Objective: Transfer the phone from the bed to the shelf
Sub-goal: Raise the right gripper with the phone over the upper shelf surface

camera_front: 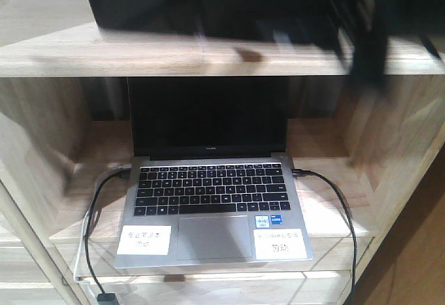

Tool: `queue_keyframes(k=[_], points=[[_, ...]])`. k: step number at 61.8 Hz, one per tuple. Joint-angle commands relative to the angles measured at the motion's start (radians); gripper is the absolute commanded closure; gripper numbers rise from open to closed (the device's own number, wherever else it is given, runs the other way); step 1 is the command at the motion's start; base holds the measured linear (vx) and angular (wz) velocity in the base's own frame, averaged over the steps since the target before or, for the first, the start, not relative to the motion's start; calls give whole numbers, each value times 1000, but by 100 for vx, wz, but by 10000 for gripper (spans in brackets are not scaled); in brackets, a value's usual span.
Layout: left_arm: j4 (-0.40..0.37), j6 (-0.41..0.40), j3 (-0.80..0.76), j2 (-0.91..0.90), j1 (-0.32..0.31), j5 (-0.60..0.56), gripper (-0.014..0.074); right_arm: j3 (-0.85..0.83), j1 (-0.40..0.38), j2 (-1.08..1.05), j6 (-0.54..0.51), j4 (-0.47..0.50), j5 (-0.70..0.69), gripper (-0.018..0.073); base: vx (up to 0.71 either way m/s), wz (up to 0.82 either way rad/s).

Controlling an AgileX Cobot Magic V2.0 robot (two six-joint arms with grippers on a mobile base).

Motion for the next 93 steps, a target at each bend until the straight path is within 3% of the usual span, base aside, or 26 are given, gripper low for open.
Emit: queue_keyframes(k=[1,37,48,60,93], points=[[-10,-4,2,-5,-1,-73,596,-120,-2,42,15,72,-24,561,0,0],[-10,-4,2,-5,-1,-73,596,-587,-1,448,128,163,63,561,0,0],[-10,-4,2,-5,-1,-73,596,-645,30,520,143,168,49,561,0,0],[-10,-4,2,-5,-1,-73,596,-682,101,588,158,83,-21,561,0,0],[-10,-4,2,-5,-1,-73,596,-681,101,689,186,84,-157,561,0,0]])
